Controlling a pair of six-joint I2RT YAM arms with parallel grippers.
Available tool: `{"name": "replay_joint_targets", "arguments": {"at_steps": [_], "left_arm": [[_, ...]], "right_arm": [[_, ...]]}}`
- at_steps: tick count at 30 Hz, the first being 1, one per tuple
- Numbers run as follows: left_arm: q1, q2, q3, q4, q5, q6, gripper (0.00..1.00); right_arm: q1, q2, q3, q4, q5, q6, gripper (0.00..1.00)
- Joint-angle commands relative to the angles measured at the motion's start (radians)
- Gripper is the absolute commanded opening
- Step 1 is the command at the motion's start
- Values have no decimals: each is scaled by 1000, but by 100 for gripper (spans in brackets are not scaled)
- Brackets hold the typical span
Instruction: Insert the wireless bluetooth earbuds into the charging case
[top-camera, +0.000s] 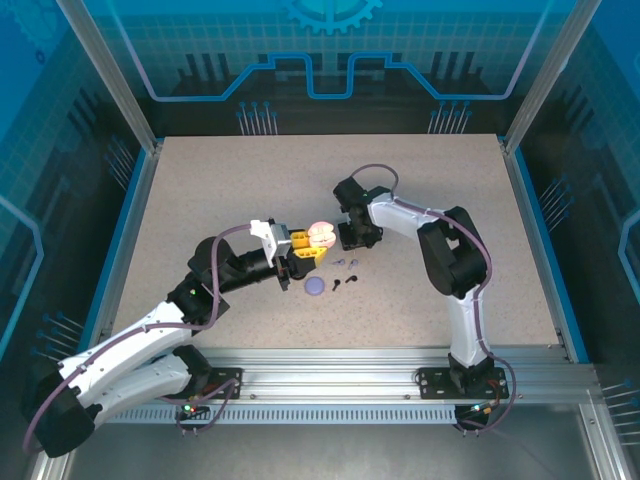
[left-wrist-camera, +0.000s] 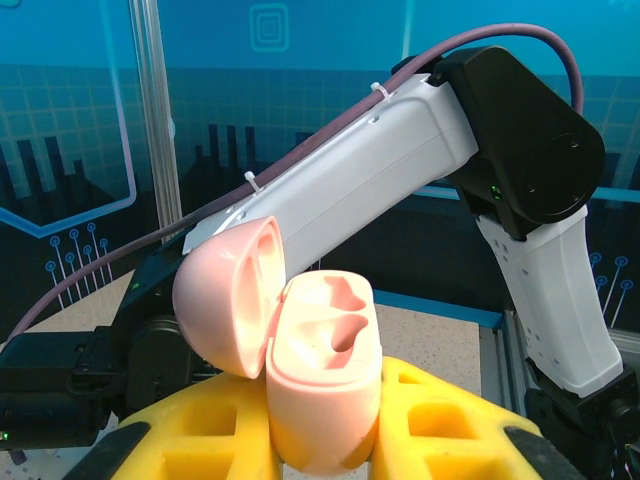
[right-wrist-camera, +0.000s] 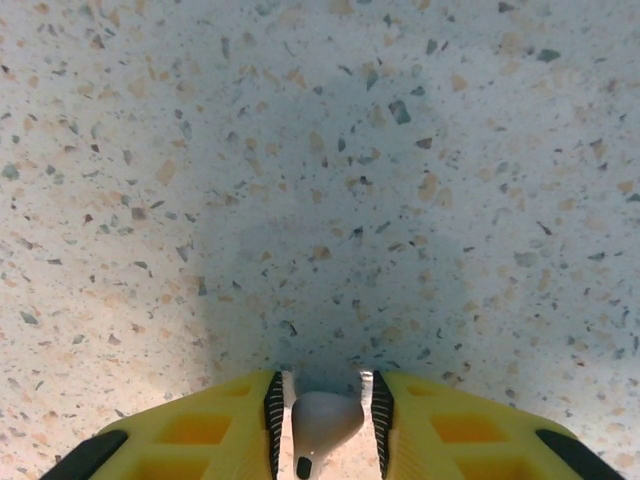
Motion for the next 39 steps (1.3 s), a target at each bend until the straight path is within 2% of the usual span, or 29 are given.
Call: {"name": "replay_joint_targets", "arguments": {"at_steps": [1, 13, 22, 28, 39], "left_arm": [[-7, -19, -8, 1, -15, 10, 20], [-5, -11, -3, 1, -17, 15, 20], [-6, 1, -8, 7, -23, 12, 20], [-6, 28, -10, 23, -24, -1, 20], [-10, 162, -2, 138, -39, -22, 19]], "right_arm": [[9, 34, 22, -44, 8, -4, 31], [26, 65, 14, -68, 19, -15, 25], [21, -55, -27, -47, 24, -9, 23], [6, -240, -95, -7, 56, -10, 23], [-17, -800, -335, 132, 29, 62, 23]]}}
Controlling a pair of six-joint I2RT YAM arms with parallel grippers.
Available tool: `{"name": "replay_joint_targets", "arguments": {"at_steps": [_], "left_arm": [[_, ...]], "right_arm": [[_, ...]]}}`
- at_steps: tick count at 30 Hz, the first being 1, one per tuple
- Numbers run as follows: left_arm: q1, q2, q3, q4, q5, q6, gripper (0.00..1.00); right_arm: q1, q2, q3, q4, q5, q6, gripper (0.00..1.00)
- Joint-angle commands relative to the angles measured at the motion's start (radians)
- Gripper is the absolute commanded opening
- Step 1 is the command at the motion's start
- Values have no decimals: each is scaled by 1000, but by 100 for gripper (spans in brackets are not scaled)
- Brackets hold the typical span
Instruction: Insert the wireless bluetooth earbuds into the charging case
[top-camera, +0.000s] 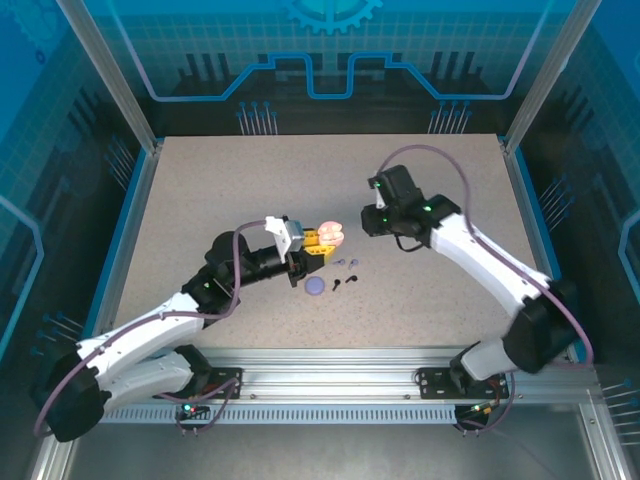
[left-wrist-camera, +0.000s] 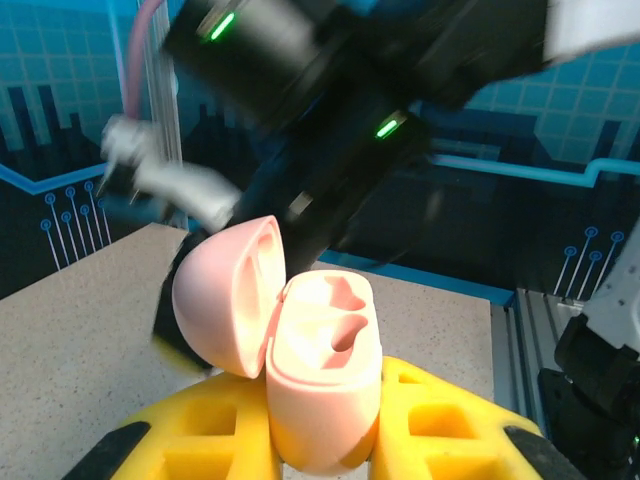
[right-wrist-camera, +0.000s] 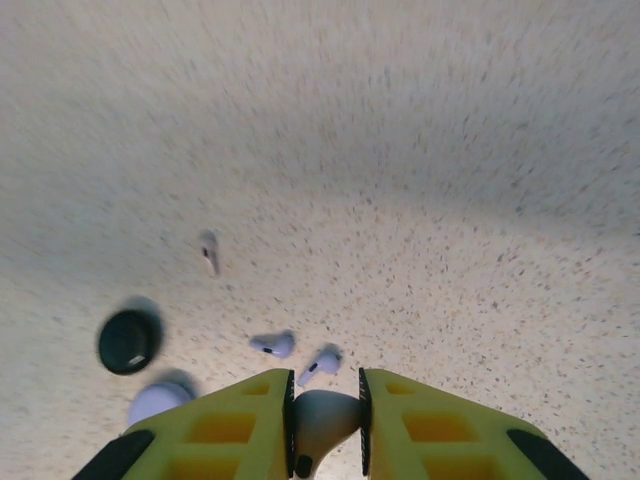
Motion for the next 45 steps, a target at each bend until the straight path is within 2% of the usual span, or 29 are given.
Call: {"name": "replay_joint_targets", "arguments": {"at_steps": [1, 9, 14, 27, 45], "left_arm": [[-11, 45, -2, 98, -24, -21, 19], [-33, 188, 20, 233, -78, -5, 18], [-52, 260, 42, 281, -118, 15, 18], [-78, 319, 66, 297, -156, 38, 18], [-80, 317, 72, 295, -156, 32, 18]], "right_arm": [[-15, -139, -66, 43, 1, 52, 23], [-10, -399, -127, 114, -41, 125, 24], [25, -458, -143, 172, -44, 145, 23], [211, -371, -101, 189, 106, 116, 23], [254, -322, -111, 178, 168, 105, 23]]}}
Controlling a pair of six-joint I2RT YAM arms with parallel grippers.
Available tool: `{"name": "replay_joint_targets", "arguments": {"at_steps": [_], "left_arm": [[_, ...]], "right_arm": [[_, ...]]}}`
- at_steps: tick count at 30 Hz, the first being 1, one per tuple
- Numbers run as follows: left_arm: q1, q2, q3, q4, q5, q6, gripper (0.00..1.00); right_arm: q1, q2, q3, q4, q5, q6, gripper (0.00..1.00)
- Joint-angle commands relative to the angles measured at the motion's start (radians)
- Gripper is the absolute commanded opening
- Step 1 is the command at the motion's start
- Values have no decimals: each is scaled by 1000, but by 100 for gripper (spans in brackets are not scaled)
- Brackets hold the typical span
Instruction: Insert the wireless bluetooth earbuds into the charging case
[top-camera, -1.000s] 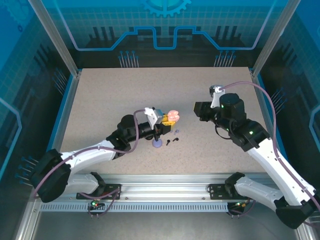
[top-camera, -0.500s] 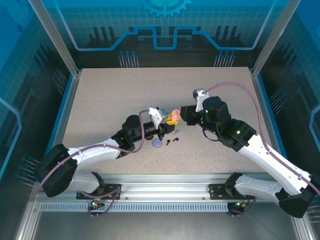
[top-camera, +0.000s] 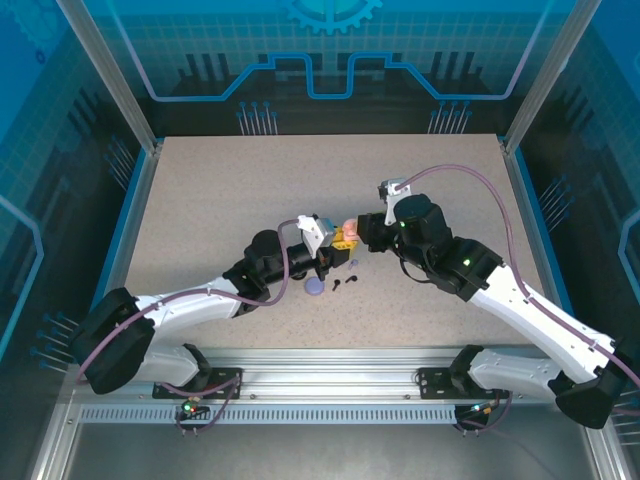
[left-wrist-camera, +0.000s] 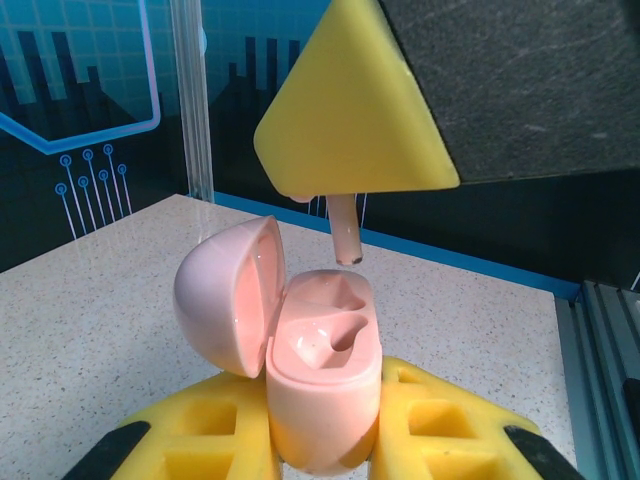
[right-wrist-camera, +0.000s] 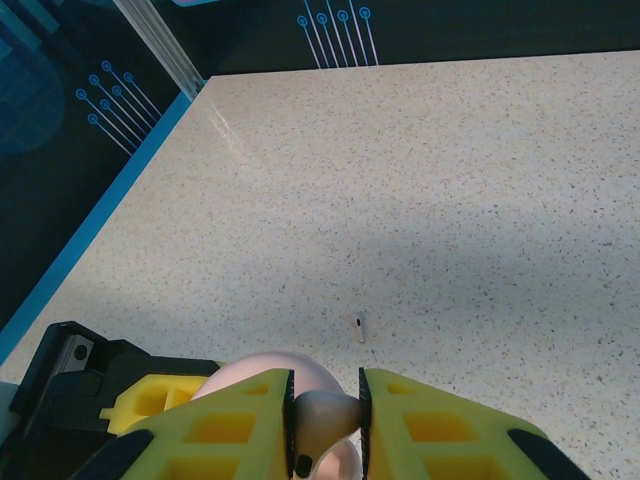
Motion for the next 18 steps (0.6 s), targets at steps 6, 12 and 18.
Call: {"name": "replay_joint_targets", "arguments": {"at_steps": [6, 12, 18], "left_arm": [[-8, 6, 45, 47, -15, 19, 18], [-8, 4, 48, 50, -22, 14, 18], [-10, 4, 46, 51, -30, 11, 18]], "right_arm": [[22, 14, 10, 19, 26, -8, 24], [25, 22, 2, 24, 23, -5, 24], [28, 24, -5, 29, 18, 3, 24]]}}
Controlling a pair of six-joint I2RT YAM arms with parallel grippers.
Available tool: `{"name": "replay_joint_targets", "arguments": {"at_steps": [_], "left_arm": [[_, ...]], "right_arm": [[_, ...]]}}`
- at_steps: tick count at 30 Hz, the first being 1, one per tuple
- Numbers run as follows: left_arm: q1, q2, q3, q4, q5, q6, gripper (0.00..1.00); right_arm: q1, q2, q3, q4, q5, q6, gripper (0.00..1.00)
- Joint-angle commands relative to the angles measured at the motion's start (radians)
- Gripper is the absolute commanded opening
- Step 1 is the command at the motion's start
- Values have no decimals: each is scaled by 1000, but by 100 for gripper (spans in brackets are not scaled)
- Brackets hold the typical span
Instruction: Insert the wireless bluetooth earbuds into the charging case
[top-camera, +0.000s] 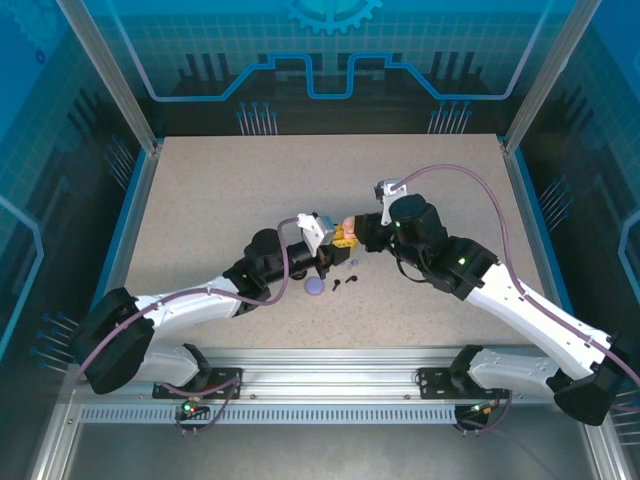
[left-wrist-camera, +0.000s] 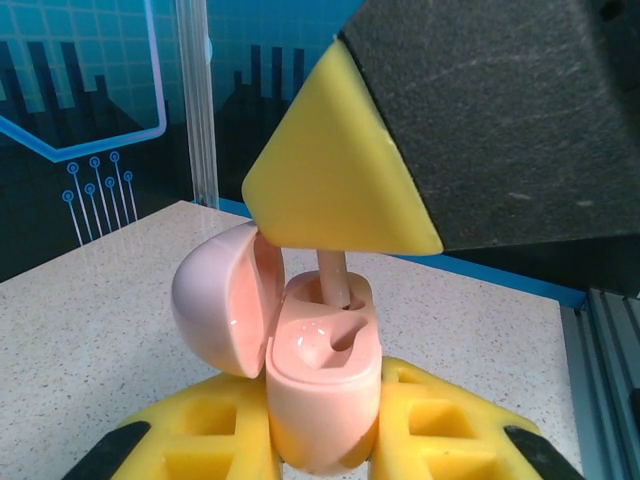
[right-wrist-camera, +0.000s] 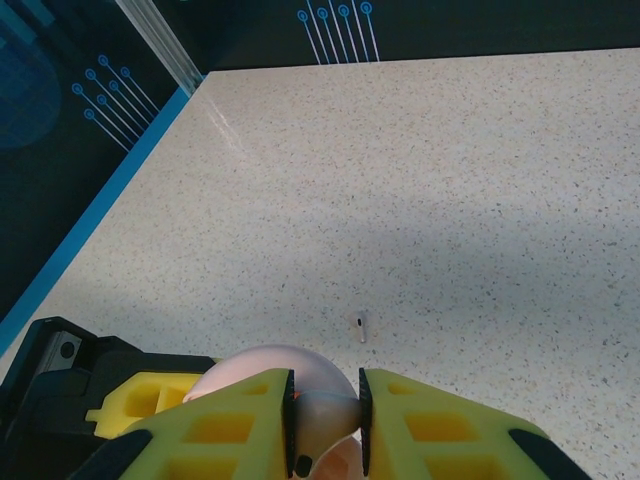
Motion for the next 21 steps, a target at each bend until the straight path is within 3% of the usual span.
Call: {"name": "replay_joint_targets", "arguments": {"at_steps": [1, 16, 21], "left_arm": [[-9, 3, 33, 52, -16, 11, 18], [-8, 6, 28, 57, -27, 7, 18], [-8, 6, 26, 57, -26, 6, 18]], "right_arm": [[17, 6, -7, 14, 7, 3, 24], [29, 9, -14, 0, -30, 19, 24], [31, 11, -4, -17, -30, 14, 34]]}}
